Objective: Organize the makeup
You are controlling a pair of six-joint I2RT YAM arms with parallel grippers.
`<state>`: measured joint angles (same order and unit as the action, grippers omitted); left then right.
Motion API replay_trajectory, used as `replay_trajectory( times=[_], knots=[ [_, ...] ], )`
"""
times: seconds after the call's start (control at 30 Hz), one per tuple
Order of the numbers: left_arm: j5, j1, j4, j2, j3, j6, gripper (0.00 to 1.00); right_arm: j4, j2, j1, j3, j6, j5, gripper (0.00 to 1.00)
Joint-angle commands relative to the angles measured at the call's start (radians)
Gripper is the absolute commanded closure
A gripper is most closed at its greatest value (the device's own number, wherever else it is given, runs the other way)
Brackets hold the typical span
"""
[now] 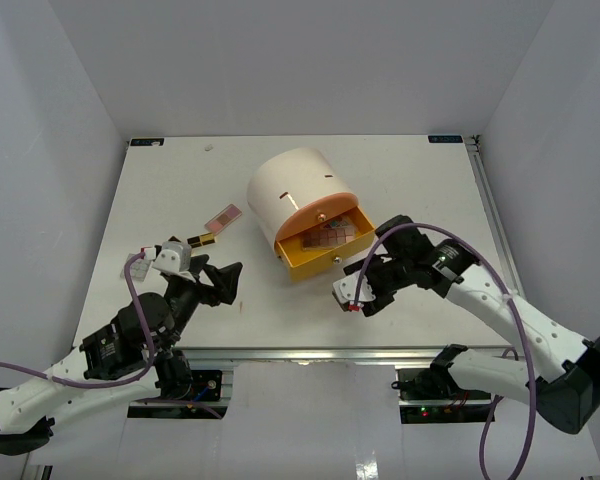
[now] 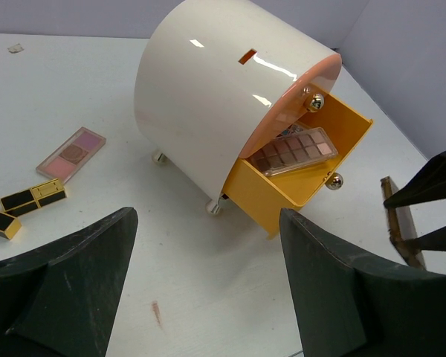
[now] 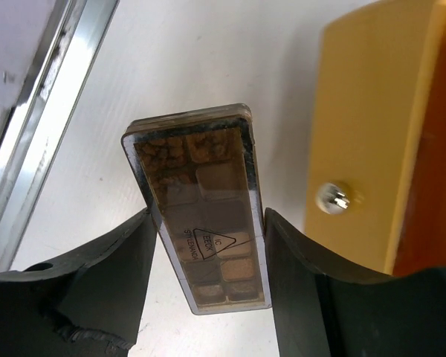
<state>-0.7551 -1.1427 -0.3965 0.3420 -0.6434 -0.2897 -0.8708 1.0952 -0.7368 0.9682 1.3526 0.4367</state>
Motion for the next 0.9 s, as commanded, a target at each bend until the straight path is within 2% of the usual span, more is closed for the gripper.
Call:
replay_trajectory(
  times=[0.0, 0.2, 0.37, 0.73, 0.87],
  knots=[
    [0.009, 0.0, -0.008, 0.008, -0.002, -0.006, 0.12, -0.007, -0.049, 0.024, 0.103, -0.214, 0.049, 0.8],
    [-0.005, 0.0, -0.018, 0.018, -0.001, -0.018, 0.12, 0.081, 0.015, 0.034, 0.284, -0.328, -0.011, 0.78],
    [-0.014, 0.0, -0.024, 0.018, 0.001, -0.026, 0.12, 0.164, 0.074, 0.033, 0.37, -0.374, -0.099, 0.77],
    [-0.026, 0.0, -0.027, 0.043, 0.001, -0.025, 0.12, 0.419, 0.113, -0.007, 0.267, -0.38, -0.286, 0.69],
    [-0.03, 0.0, -0.028, 0.045, 0.001, -0.025, 0.11, 0.515, 0.105, -0.011, 0.195, -0.378, -0.298, 0.65]
  ],
)
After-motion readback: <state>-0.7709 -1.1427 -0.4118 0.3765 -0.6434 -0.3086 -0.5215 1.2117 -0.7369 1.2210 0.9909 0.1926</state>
